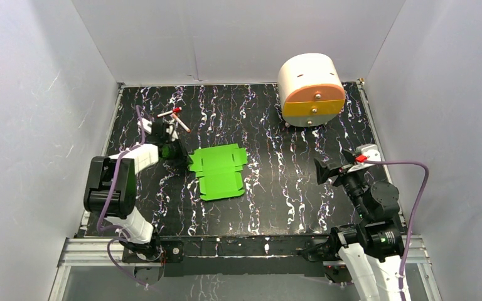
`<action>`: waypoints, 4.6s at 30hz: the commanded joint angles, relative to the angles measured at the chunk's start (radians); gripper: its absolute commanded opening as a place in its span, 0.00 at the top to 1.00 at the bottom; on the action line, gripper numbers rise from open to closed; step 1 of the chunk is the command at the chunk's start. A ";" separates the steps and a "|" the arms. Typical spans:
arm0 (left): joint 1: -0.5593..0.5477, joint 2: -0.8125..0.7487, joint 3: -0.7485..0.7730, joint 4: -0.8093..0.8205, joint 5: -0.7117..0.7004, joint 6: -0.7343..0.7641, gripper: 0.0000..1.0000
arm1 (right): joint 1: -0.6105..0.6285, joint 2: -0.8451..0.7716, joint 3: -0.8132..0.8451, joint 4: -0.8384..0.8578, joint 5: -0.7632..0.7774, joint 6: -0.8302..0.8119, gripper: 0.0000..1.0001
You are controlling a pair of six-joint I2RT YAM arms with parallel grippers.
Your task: Fold the paper box
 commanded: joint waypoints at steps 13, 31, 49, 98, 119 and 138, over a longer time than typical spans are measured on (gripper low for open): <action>-0.172 -0.169 0.005 -0.077 -0.060 -0.051 0.46 | 0.004 0.336 0.083 0.031 -0.228 0.161 0.01; -0.165 -0.129 0.064 -0.094 -0.004 -0.064 0.32 | 0.155 0.924 -0.119 0.740 -0.316 0.490 0.12; -0.160 0.073 0.177 -0.187 0.032 0.073 0.59 | 0.250 1.446 0.083 0.872 -0.209 0.604 0.29; -0.301 -0.139 0.095 -0.193 0.040 0.060 0.44 | 0.232 1.108 -0.132 0.682 -0.098 0.423 0.31; -0.301 0.128 0.195 -0.190 0.128 0.143 0.70 | 0.229 1.096 -0.059 0.619 -0.238 0.313 0.31; -0.321 -0.055 0.177 -0.241 0.079 0.350 1.00 | 0.230 1.250 0.181 0.446 -0.409 0.113 0.15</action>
